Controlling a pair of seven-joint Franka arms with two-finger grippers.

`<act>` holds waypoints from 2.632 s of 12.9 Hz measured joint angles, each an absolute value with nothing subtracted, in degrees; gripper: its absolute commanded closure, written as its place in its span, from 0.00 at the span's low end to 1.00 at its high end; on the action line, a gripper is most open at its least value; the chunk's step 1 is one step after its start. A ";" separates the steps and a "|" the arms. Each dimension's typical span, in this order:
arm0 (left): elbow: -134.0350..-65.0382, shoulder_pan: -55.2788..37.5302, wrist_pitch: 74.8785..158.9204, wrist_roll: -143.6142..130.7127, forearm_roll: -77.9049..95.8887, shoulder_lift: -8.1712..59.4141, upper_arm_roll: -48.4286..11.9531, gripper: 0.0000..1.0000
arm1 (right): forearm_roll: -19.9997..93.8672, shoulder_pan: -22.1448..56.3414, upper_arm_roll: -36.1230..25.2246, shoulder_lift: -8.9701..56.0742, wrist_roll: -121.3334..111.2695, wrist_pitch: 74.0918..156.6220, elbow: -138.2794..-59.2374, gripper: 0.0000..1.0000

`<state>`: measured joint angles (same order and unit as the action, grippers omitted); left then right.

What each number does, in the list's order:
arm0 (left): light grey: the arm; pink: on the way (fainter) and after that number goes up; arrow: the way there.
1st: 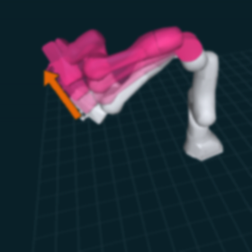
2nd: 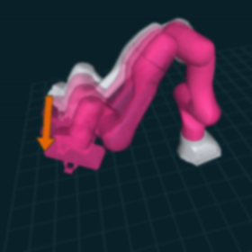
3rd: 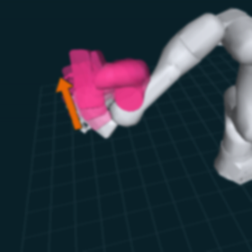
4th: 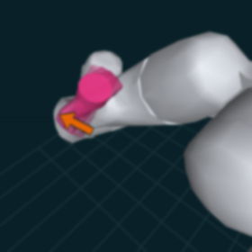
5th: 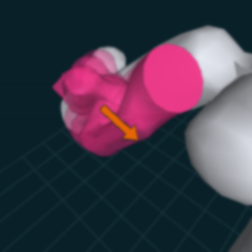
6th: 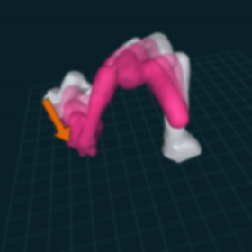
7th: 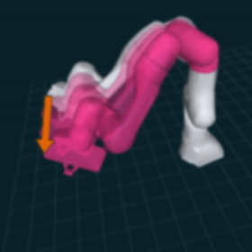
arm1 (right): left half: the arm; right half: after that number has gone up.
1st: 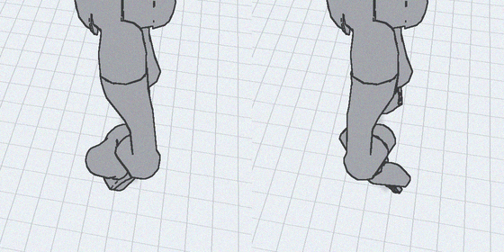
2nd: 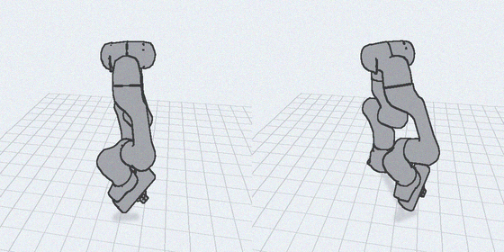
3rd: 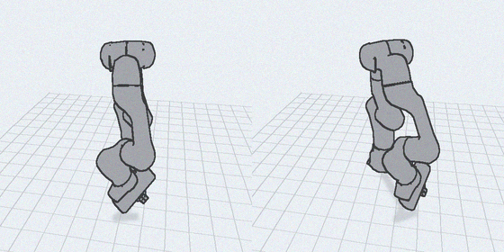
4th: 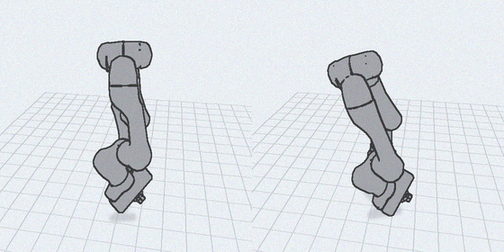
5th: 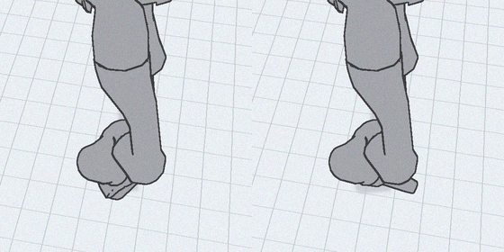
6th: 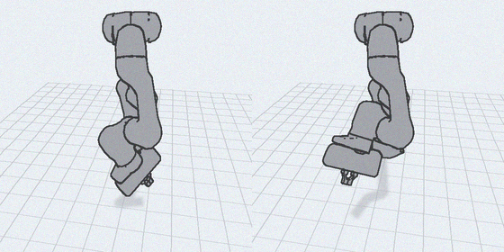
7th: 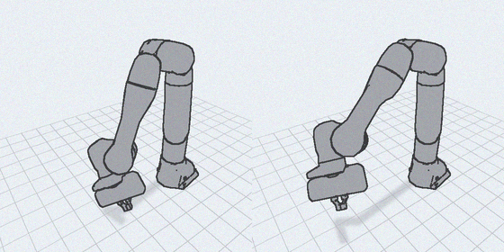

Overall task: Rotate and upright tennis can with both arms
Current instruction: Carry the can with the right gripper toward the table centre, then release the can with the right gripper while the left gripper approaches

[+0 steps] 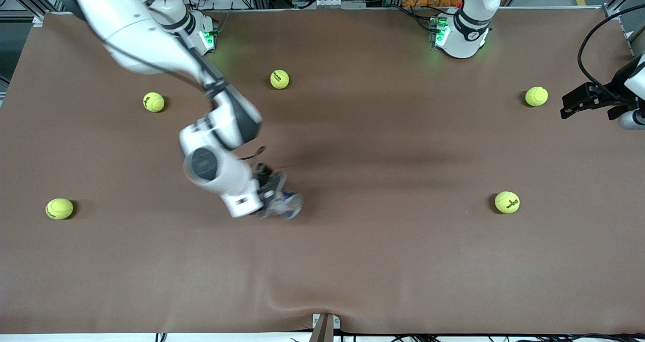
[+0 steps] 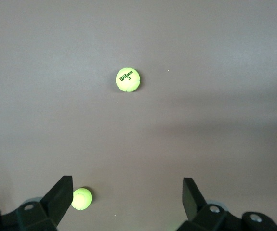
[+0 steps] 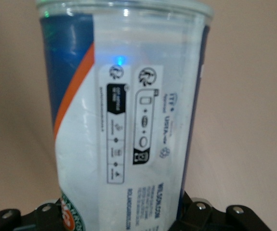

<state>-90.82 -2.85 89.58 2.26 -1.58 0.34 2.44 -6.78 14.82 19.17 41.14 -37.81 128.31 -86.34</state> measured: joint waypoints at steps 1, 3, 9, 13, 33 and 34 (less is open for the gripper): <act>-90.84 -2.85 89.58 2.26 -1.58 0.44 2.45 0.00 | -10.02 17.45 18.92 41.37 -37.78 129.18 -86.46 0.24; -90.85 -2.84 89.57 2.26 -1.58 0.69 2.45 0.00 | -17.91 21.13 18.71 42.05 -37.79 129.60 -86.57 0.24; -90.97 -2.03 89.51 5.69 -1.57 1.34 2.58 0.00 | -27.24 32.24 12.09 46.64 -37.89 130.94 -85.94 0.00; -91.30 0.80 89.41 7.86 -0.98 4.18 2.68 0.00 | -27.46 34.11 9.98 47.61 -37.91 131.04 -84.66 0.00; -91.29 1.55 89.45 8.06 39.58 20.18 1.98 0.00 | -9.14 12.85 13.56 30.39 -8.81 106.29 -82.53 0.00; -91.32 1.42 89.53 9.19 42.14 21.19 1.82 0.00 | -9.12 10.93 13.40 29.21 -8.00 104.60 -82.47 0.00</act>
<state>-91.32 1.42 89.53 9.19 42.14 21.19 1.82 -9.12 10.93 13.40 29.21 -8.00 104.60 -82.47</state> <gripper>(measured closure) 0.000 0.000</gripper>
